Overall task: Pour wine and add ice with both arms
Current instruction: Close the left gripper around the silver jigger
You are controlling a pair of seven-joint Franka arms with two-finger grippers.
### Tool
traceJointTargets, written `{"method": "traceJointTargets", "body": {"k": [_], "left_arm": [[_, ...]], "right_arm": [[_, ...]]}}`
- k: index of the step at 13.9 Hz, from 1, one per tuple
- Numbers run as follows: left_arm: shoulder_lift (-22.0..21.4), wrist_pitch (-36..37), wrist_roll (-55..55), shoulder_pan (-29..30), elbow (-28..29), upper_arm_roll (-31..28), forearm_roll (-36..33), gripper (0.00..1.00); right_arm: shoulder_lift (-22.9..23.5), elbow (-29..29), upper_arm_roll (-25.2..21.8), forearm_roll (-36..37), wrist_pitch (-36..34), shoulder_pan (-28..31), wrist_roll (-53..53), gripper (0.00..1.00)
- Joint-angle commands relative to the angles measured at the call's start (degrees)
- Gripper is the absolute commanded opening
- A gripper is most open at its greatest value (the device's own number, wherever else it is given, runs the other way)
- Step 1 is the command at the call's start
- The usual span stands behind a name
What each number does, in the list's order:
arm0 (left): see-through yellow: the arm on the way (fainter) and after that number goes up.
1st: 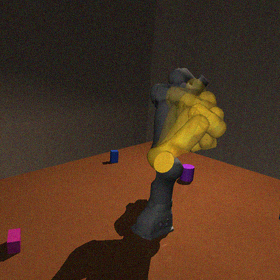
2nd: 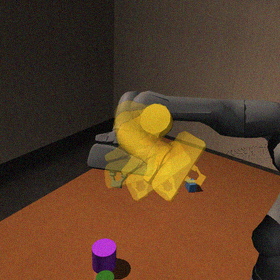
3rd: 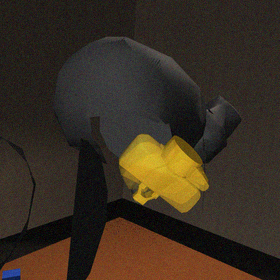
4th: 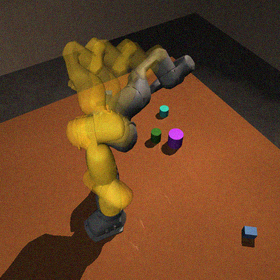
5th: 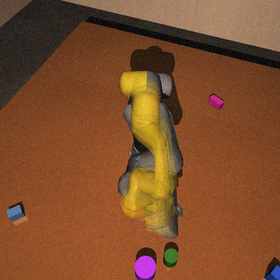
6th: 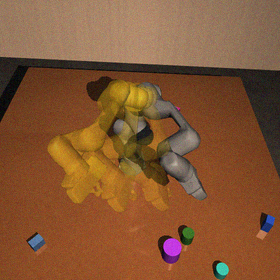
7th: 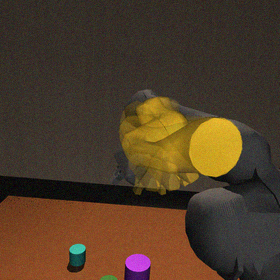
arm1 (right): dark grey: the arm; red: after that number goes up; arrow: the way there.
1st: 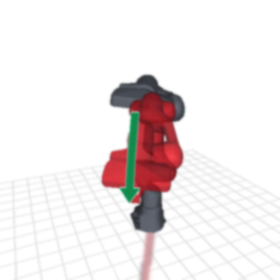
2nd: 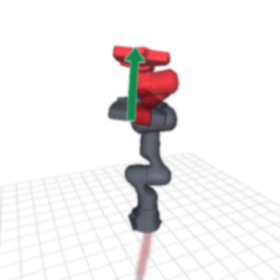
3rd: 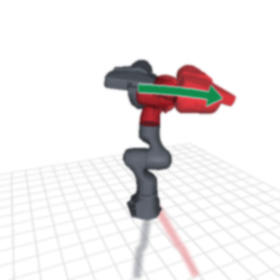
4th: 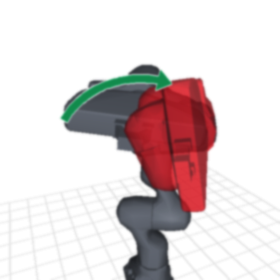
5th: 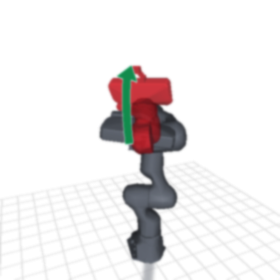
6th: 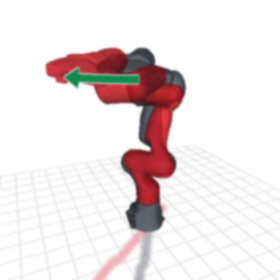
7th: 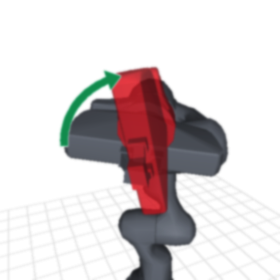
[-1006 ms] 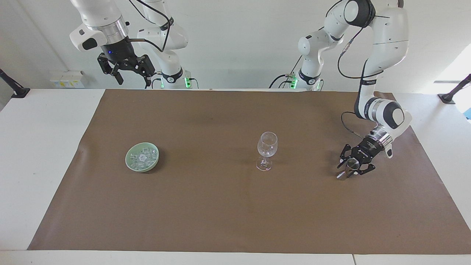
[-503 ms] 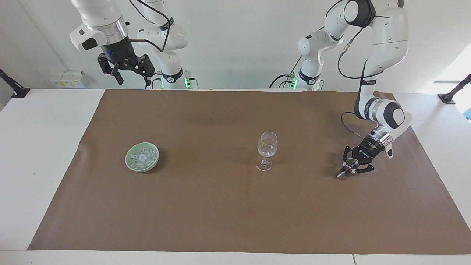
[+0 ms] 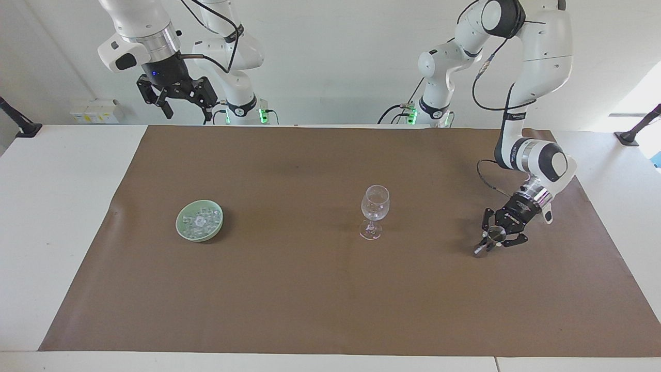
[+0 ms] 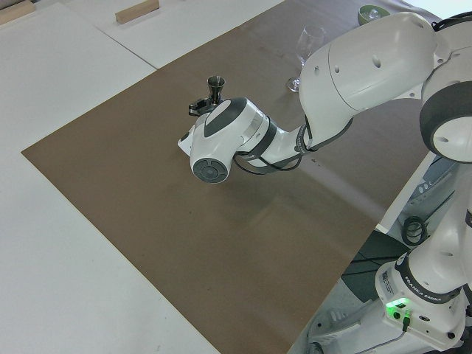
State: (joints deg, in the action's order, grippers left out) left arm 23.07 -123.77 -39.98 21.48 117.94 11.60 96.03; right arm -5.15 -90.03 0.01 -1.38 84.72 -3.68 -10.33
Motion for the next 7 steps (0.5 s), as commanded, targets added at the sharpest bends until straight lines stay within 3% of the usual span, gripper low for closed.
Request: {"method": "traceJointTargets", "body": {"k": [1,7], "left_arm": [[-0.92,-4.72,-3.69,-0.83,-1.40,2.72,1.79,0.00],[-4.69,-8.69,-9.15,-0.92,-2.90,7.29,1.97,0.00]], "right_arm": [[-0.13,-0.14,-0.01,-0.29,-0.44,0.17,0.93,1.00],[-0.13,-0.14,-0.01,-0.29,-0.44,0.17,0.93,1.00]]}}
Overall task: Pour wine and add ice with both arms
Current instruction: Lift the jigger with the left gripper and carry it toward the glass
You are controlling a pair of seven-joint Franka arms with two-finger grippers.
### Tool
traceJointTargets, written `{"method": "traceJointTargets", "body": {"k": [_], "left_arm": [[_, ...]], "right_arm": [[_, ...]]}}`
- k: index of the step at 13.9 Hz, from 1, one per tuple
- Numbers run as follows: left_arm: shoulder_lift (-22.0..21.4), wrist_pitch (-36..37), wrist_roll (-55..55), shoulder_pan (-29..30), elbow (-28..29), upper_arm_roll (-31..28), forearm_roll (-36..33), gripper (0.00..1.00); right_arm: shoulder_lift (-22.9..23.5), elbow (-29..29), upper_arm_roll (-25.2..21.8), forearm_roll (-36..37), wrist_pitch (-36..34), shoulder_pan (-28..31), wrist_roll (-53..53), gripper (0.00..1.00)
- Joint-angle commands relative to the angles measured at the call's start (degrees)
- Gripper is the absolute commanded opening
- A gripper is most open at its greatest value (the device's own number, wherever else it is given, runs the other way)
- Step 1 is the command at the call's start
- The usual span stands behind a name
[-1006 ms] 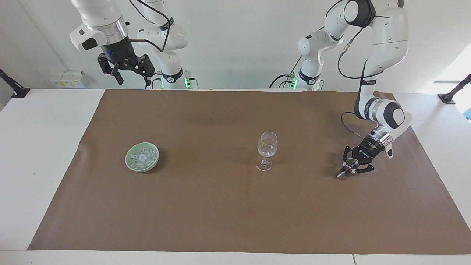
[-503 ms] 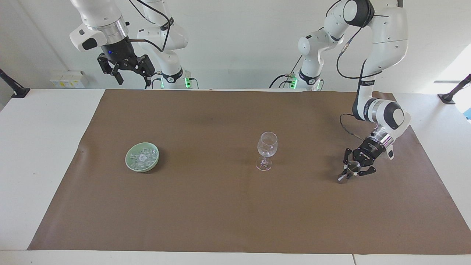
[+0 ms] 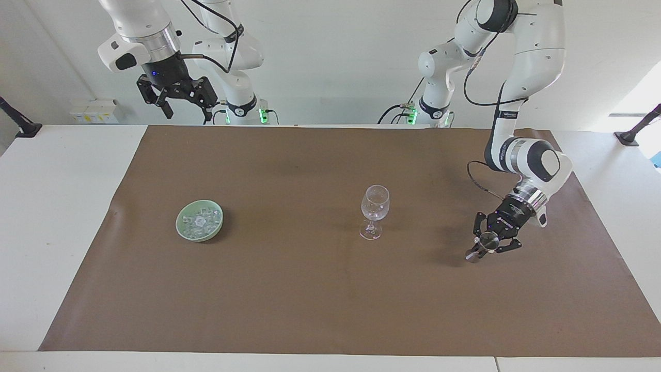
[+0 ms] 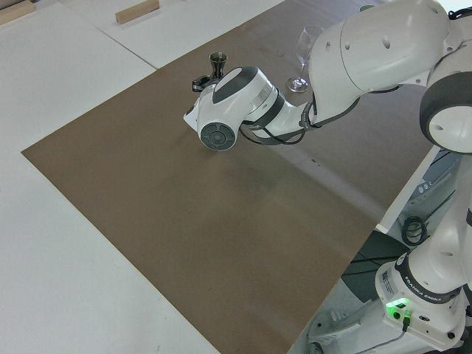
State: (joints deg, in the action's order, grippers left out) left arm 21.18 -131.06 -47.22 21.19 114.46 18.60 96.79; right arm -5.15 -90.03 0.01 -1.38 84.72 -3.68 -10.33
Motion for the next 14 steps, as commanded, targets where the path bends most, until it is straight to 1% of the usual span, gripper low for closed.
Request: {"method": "traceJointTargets", "body": {"k": [1,7,13,14], "left_arm": [[-3.68,-1.05,-1.99,-0.62,1.02,0.64,1.12,0.00],[-9.66,-0.25,-8.05,-2.02,3.22,1.44,1.03,0.00],[-14.05,1.68,-10.61,-2.38,6.20,1.61,0.42,0.00],[-14.58,1.60,-10.87,-3.42,6.38,1.53,0.42,0.00]], "right_arm": [[-0.13,-0.14,-0.01,-0.29,-0.44,0.17,0.93,1.00],[-0.13,-0.14,-0.01,-0.29,-0.44,0.17,0.93,1.00],[-0.13,-0.14,-0.01,-0.29,-0.44,0.17,0.93,1.00],[-0.13,-0.14,0.08,-0.29,-0.44,0.17,0.93,1.00]]}}
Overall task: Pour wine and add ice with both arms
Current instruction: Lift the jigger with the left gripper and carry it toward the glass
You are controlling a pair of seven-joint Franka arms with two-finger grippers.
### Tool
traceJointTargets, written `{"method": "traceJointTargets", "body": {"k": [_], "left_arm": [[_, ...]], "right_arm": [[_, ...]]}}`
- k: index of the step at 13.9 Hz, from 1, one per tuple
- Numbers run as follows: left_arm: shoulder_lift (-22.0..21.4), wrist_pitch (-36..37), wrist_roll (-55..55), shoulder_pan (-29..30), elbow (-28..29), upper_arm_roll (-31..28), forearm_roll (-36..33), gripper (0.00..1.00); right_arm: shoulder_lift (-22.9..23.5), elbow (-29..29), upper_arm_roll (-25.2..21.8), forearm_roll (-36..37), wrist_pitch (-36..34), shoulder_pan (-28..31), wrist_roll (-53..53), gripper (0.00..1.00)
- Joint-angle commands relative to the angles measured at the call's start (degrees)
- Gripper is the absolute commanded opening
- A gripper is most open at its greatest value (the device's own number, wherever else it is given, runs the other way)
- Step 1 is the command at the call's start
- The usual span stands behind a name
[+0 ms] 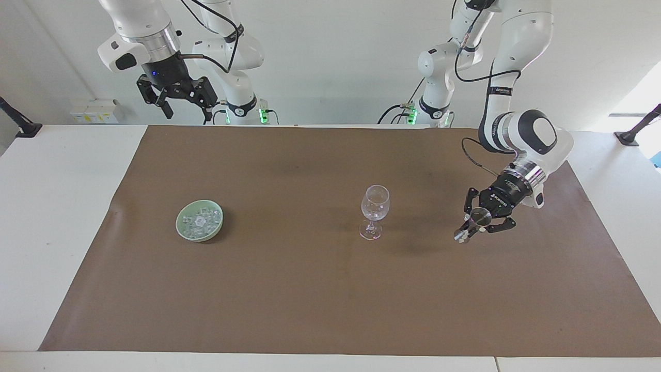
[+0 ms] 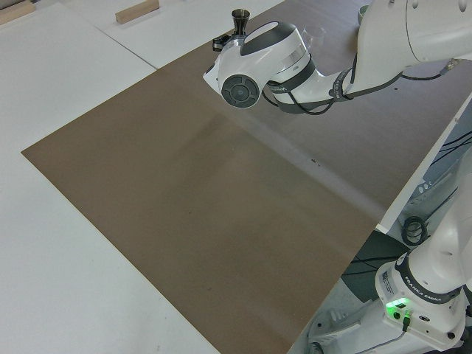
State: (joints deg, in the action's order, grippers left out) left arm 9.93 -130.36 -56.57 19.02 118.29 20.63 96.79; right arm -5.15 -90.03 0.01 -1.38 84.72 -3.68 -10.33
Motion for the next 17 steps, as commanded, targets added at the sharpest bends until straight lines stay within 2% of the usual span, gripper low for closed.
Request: {"method": "traceJointTargets", "body": {"k": [1,17], "left_arm": [[-3.78,0.72,-2.40,-1.87,2.65,-0.51,0.42,0.00],[-3.69,-3.41,2.78,-12.95,1.94,-0.51,0.94,0.00]], "right_arm": [[-0.13,-0.14,0.08,-0.29,-0.44,0.17,0.93,1.00],[-0.13,-0.14,-0.01,-0.29,-0.44,0.08,0.93,1.00]]}}
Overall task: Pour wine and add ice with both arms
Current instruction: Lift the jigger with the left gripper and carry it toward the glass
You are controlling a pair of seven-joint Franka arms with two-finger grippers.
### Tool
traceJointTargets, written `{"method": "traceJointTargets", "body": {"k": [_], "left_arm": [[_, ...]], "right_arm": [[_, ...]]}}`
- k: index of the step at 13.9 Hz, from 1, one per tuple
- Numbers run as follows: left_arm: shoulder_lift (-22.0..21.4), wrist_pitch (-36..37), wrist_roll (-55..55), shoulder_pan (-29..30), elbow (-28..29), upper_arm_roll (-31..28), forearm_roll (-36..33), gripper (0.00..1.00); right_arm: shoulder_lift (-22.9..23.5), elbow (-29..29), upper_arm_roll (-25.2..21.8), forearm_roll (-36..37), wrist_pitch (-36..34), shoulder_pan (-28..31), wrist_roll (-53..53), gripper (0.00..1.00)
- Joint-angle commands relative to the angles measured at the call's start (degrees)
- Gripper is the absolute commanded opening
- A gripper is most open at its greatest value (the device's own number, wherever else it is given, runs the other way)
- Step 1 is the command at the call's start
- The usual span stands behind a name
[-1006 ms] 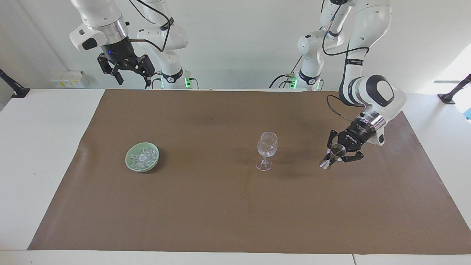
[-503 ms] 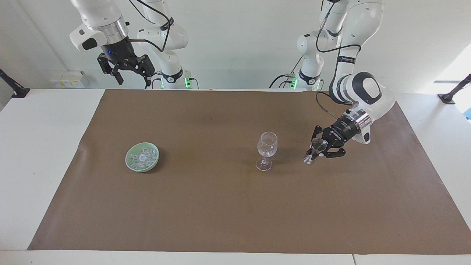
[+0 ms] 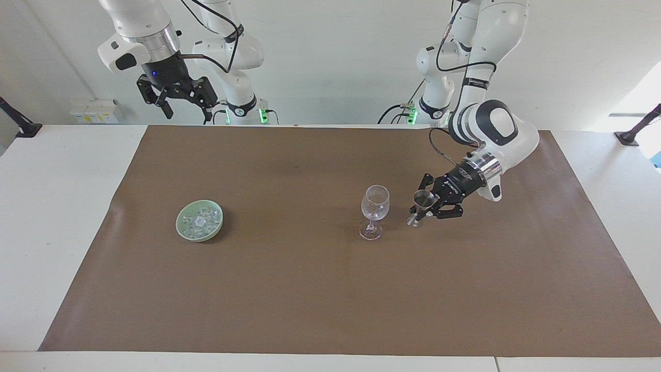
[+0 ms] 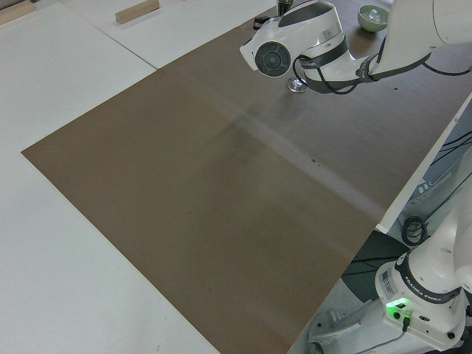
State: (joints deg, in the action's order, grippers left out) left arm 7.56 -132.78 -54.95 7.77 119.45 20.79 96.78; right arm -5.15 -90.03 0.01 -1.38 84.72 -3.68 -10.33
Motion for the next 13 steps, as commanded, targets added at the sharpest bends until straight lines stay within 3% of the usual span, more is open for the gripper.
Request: {"method": "traceJointTargets", "body": {"k": [1,13], "left_arm": [[-1.32,-1.07,1.42,-2.14,0.70,-0.66,0.95,0.00],[-1.14,-2.13,15.05,-4.52,0.61,-0.75,1.04,0.00]], "right_arm": [[-0.13,-0.14,0.08,-0.29,-0.44,0.08,0.93,1.00],[-0.13,-0.14,0.08,-0.29,-0.44,0.17,0.93,1.00]]}}
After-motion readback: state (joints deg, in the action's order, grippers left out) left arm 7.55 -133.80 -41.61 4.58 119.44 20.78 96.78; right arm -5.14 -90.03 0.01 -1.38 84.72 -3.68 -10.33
